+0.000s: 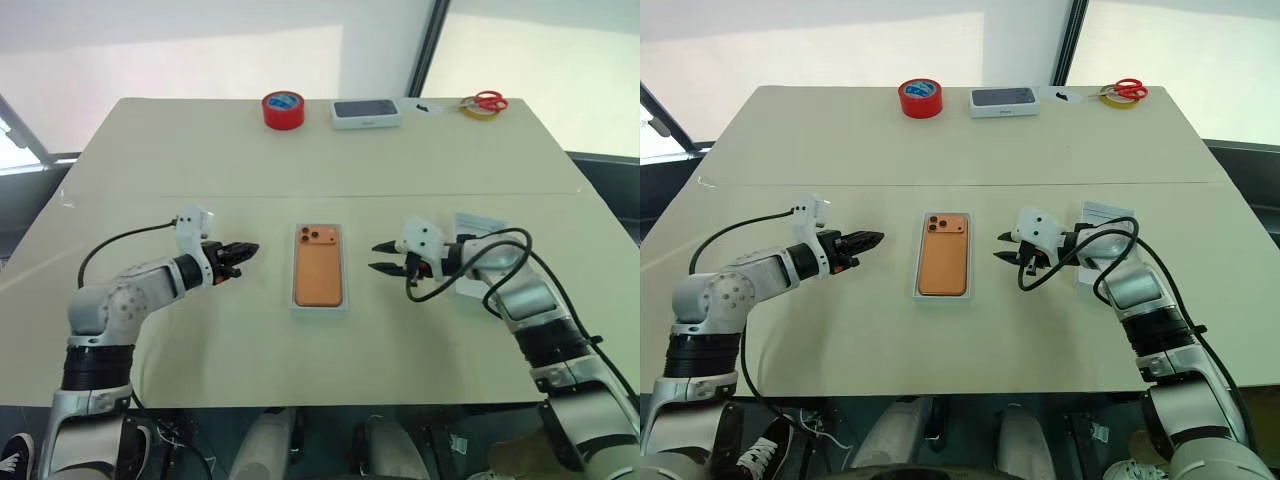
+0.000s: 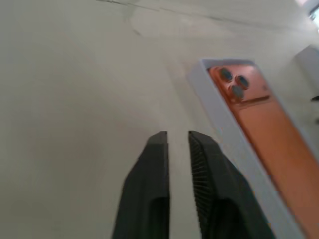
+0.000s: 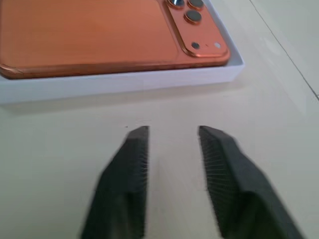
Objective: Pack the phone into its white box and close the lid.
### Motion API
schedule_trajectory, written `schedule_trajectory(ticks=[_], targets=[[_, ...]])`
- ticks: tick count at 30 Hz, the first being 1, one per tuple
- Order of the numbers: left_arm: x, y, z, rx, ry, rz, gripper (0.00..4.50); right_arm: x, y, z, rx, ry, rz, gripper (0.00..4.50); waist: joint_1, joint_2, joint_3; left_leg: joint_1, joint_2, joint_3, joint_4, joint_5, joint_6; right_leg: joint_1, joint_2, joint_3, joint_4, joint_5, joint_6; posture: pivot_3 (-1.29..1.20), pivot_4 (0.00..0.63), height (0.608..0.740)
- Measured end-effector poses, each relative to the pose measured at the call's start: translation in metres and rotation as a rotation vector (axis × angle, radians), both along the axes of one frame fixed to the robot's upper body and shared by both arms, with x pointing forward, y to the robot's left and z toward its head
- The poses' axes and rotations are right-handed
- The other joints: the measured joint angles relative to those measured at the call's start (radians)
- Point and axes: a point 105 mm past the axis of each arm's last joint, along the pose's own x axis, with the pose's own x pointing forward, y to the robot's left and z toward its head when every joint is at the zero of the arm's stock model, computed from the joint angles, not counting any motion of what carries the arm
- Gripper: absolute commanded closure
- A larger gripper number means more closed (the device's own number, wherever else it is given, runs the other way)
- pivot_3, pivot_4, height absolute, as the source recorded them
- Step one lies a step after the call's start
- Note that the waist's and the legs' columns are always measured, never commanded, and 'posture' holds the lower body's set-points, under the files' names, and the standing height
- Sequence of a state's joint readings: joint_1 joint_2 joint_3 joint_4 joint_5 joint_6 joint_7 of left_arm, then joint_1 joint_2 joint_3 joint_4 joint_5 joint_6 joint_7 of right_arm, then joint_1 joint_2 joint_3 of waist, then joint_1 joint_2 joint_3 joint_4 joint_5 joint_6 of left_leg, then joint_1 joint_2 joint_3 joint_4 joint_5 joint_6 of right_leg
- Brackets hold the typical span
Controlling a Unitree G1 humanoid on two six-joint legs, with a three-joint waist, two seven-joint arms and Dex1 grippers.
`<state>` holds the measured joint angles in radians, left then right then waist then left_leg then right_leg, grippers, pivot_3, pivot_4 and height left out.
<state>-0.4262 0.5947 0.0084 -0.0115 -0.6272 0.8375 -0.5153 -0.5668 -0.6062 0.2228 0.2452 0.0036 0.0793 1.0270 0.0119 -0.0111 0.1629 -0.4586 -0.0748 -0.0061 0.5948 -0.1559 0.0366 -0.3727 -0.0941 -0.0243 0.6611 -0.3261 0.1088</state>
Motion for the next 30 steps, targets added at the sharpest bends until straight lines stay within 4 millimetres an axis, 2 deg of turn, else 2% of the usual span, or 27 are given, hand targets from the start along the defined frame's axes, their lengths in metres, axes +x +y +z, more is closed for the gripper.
schedule_trajectory(ticks=[5,7,13,20,24,30], targets=[[-0.012,-0.036,-0.019,0.062,0.018,-0.204,4.5,-0.001,0.009,-0.015,-0.063,-0.003,0.026,4.46,-0.001,0.0,0.0,0.0,0.0,0.0,0.0,-0.001,0.001,0.0,0.0,0.0,0.0,0.0,0.0,0.0,0.15,0.738],[-0.012,-0.044,-0.021,0.105,-0.002,-0.246,4.5,-0.001,0.011,-0.016,-0.06,0.001,0.027,4.46,0.001,0.001,0.0,0.0,0.0,0.0,0.0,-0.001,0.002,0.0,0.0,0.0,0.0,0.0,0.0,0.0,0.15,0.738],[-0.003,-0.079,-0.024,0.047,-0.008,-0.327,4.5,-0.003,0.007,-0.017,-0.067,0.006,0.016,4.46,0.022,0.002,-0.001,0.0,-0.001,0.0,0.002,-0.002,0.004,0.001,-0.001,0.0,0.0,0.0,0.0,0.0,0.15,0.738],[0.011,-0.122,-0.024,-0.016,-0.005,-0.386,4.5,-0.005,-0.028,-0.013,-0.136,-0.003,-0.041,4.46,0.042,0.002,-0.001,0.0,-0.003,0.0,0.005,-0.003,0.006,0.003,-0.002,-0.001,0.0,0.0,0.0,0.0,0.15,0.738],[0.009,-0.15,-0.024,-0.023,-0.013,-0.453,4.5,-0.006,-0.054,-0.01,-0.181,-0.009,-0.098,4.46,0.048,0.001,-0.001,-0.001,-0.003,0.0,0.007,-0.003,0.006,0.003,-0.002,-0.001,0.0,0.0,0.0,0.0,0.15,0.738],[0.004,-0.168,-0.026,-0.035,-0.009,-0.515,4.5,-0.01,-0.072,-0.01,-0.195,0.0,-0.14,4.46,0.047,0.001,-0.001,-0.002,-0.003,0.0,0.008,-0.003,0.006,0.004,-0.002,-0.001,0.0,0.0,0.0,0.0,0.15,0.738]])
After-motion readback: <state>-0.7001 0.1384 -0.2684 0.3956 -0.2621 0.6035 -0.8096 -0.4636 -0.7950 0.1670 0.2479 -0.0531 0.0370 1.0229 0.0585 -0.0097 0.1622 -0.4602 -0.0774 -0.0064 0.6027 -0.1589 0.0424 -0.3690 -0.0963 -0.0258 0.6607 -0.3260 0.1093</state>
